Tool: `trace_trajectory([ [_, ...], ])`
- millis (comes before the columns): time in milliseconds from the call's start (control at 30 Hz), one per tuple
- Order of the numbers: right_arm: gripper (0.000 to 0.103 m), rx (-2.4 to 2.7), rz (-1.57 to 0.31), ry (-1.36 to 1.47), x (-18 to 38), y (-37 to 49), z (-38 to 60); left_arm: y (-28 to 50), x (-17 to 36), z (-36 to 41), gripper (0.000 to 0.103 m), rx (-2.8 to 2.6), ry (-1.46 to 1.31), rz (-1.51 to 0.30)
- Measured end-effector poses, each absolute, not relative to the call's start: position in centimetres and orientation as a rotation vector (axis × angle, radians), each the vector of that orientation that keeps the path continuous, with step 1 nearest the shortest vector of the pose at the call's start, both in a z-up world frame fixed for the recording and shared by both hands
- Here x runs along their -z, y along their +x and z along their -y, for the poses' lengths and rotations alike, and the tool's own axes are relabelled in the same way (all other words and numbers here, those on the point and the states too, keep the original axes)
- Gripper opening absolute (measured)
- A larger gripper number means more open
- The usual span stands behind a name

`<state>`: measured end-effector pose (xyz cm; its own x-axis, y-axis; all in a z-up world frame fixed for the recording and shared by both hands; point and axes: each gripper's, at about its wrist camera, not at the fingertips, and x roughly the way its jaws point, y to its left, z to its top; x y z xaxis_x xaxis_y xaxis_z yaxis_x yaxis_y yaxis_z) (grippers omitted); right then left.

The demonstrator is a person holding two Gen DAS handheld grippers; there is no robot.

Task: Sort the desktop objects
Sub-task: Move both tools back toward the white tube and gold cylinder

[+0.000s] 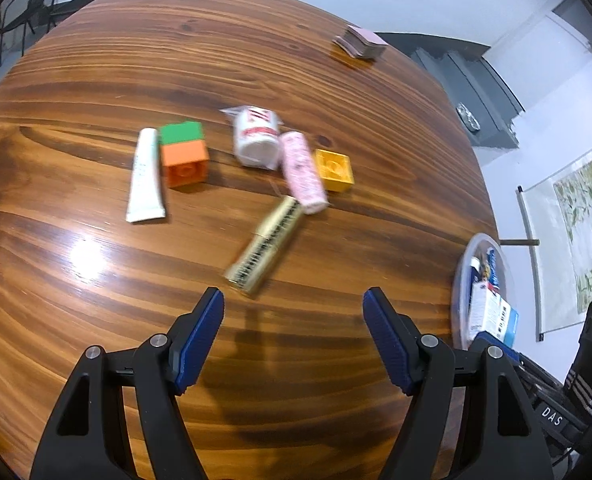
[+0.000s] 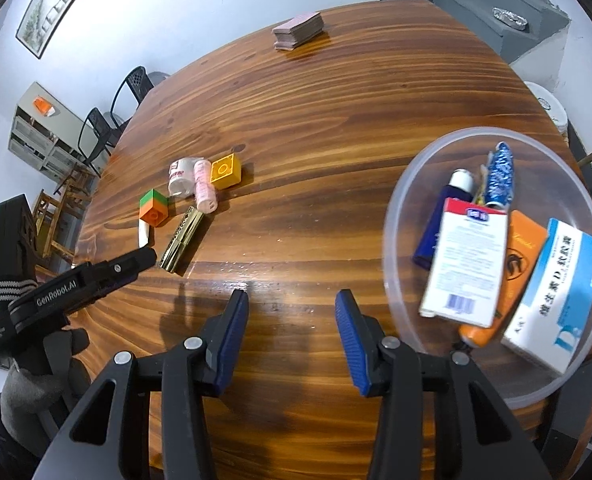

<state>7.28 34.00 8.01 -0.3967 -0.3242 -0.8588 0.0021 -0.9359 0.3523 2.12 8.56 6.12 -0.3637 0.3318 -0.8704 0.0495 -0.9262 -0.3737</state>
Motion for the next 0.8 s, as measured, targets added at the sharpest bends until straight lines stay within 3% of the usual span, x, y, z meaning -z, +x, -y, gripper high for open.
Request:
trace_trajectory([
  [800, 0.049, 2.343, 0.388, 1.710, -5.4, 4.9, -27.8, -2.2, -4.2, -0.9, 0.075, -2.465, -1.707, 0.530],
])
